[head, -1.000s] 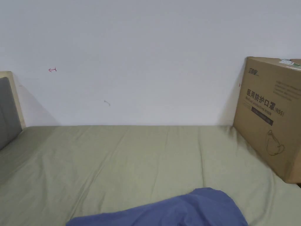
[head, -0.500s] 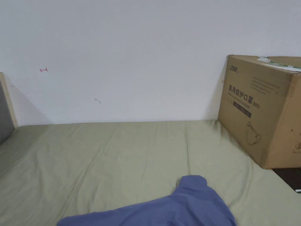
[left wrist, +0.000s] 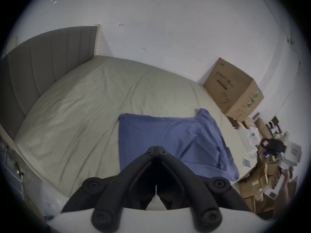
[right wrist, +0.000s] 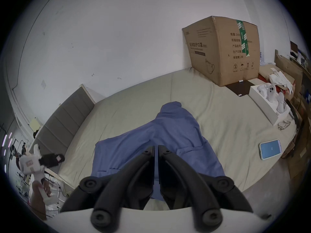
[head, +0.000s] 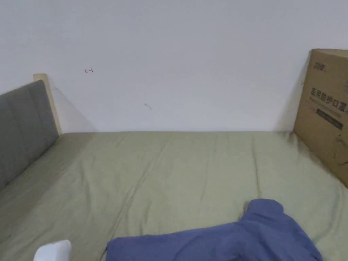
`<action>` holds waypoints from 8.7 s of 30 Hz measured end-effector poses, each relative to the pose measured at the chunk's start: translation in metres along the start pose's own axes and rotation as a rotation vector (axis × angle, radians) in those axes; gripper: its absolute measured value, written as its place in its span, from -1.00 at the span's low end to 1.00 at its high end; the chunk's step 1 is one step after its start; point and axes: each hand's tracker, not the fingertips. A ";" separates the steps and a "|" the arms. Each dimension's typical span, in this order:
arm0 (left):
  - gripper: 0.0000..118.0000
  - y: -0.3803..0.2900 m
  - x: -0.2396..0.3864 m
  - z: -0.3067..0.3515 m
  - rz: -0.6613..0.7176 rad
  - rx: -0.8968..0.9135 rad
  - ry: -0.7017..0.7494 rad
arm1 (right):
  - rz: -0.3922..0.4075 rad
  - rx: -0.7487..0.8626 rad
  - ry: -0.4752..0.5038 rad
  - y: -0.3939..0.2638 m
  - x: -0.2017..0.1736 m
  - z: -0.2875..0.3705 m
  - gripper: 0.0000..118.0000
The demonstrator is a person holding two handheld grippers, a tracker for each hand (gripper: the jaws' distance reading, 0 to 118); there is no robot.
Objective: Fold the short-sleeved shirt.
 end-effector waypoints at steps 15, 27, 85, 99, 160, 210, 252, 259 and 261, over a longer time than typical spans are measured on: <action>0.92 0.058 -0.101 -0.280 0.191 -0.346 0.173 | 0.062 -0.194 0.010 -0.006 -0.015 -0.083 -0.91; 0.79 0.022 -0.071 -0.289 -0.040 -0.251 0.333 | 0.025 -0.230 -0.014 0.008 0.012 -0.127 -0.91; -0.99 0.266 0.064 -0.031 -0.264 0.199 0.055 | 0.098 0.103 -0.150 0.339 -0.003 -0.068 -0.95; -0.99 0.424 0.101 -0.121 -0.277 0.387 0.116 | 0.166 0.347 -0.252 0.478 -0.053 -0.153 -0.95; 1.00 -0.088 -0.039 0.079 0.108 0.178 -0.287 | -0.073 0.083 0.001 -0.052 0.053 0.055 0.90; -0.95 -0.130 -0.051 -0.003 -0.201 -0.299 0.039 | 0.028 -0.684 -0.307 -0.143 0.153 -0.074 0.67; 0.91 0.009 -0.055 -0.163 0.020 -0.119 0.042 | -0.186 -0.354 -0.208 0.039 0.107 -0.225 0.57; 0.91 -0.002 -0.029 -0.072 0.049 0.028 -0.048 | -0.098 -0.147 -0.085 0.021 0.055 -0.105 0.57; 0.81 -0.015 -0.023 -0.039 0.049 0.035 -0.065 | -0.097 -0.070 -0.020 0.005 0.040 -0.068 0.38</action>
